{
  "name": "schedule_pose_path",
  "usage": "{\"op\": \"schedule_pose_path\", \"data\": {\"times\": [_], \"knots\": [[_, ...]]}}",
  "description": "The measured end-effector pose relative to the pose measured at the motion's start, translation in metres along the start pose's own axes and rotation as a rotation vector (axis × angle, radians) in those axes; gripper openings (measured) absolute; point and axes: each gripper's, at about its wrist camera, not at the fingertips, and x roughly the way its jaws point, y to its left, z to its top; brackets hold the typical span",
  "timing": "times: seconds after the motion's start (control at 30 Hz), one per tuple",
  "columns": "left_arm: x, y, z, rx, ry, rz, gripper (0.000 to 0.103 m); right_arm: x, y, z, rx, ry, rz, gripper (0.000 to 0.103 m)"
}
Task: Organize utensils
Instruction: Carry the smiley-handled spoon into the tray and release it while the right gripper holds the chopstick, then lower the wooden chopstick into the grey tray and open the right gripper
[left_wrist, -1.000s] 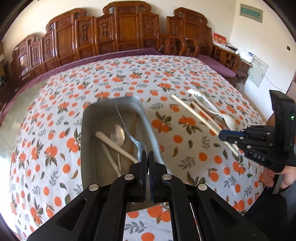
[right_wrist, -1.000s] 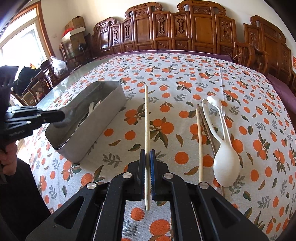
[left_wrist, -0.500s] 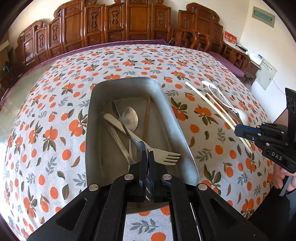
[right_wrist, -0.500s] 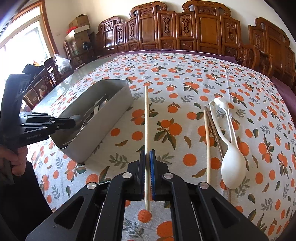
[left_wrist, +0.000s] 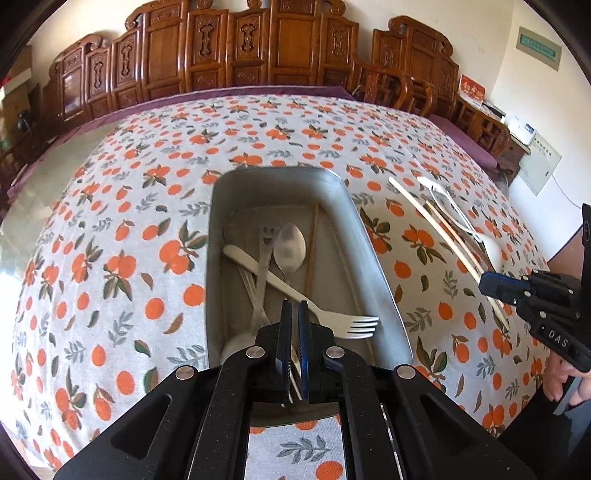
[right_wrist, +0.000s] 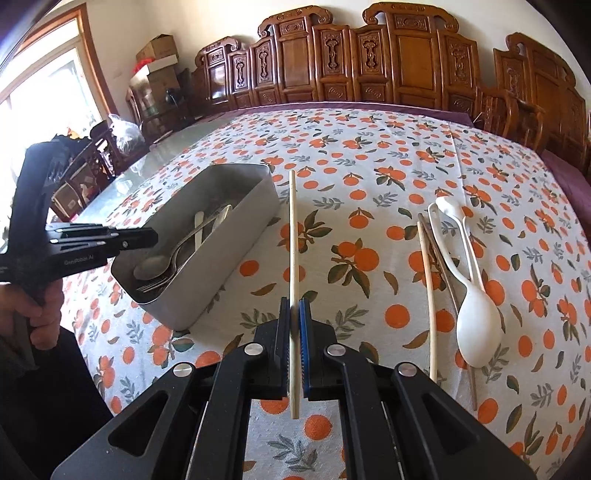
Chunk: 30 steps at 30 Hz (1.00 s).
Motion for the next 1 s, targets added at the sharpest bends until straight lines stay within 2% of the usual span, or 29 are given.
{"op": "schedule_pose_path", "data": {"times": [0.07, 0.23, 0.3, 0.37, 0.47, 0.57, 1.0], "knots": [[-0.004, 0.002, 0.001, 0.005, -0.012, 0.011, 0.013, -0.002, 0.004, 0.001, 0.002, -0.003, -0.005, 0.006], [-0.017, 0.011, 0.004, -0.003, -0.048, 0.014, 0.025, -0.002, 0.016, 0.009, -0.003, -0.005, -0.008, 0.006], [-0.021, 0.016, 0.006, -0.009, -0.061, 0.025, 0.037, -0.001, 0.025, 0.014, -0.010, -0.006, -0.005, 0.006], [-0.026, 0.023, 0.008, -0.023, -0.081, 0.058, 0.067, 0.000, 0.032, 0.018, -0.020, -0.009, -0.003, 0.006], [-0.031, 0.034, 0.010, -0.049, -0.105, 0.084, 0.079, 0.003, 0.047, 0.026, -0.032, -0.015, 0.011, 0.006], [-0.035, 0.044, 0.012, -0.071, -0.112, 0.089, 0.085, 0.008, 0.060, 0.035, -0.041, -0.022, 0.030, 0.006], [-0.040, 0.063, 0.013, -0.094, -0.129, 0.121, 0.085, 0.051, 0.093, 0.065, 0.054, 0.004, 0.094, 0.006]]}}
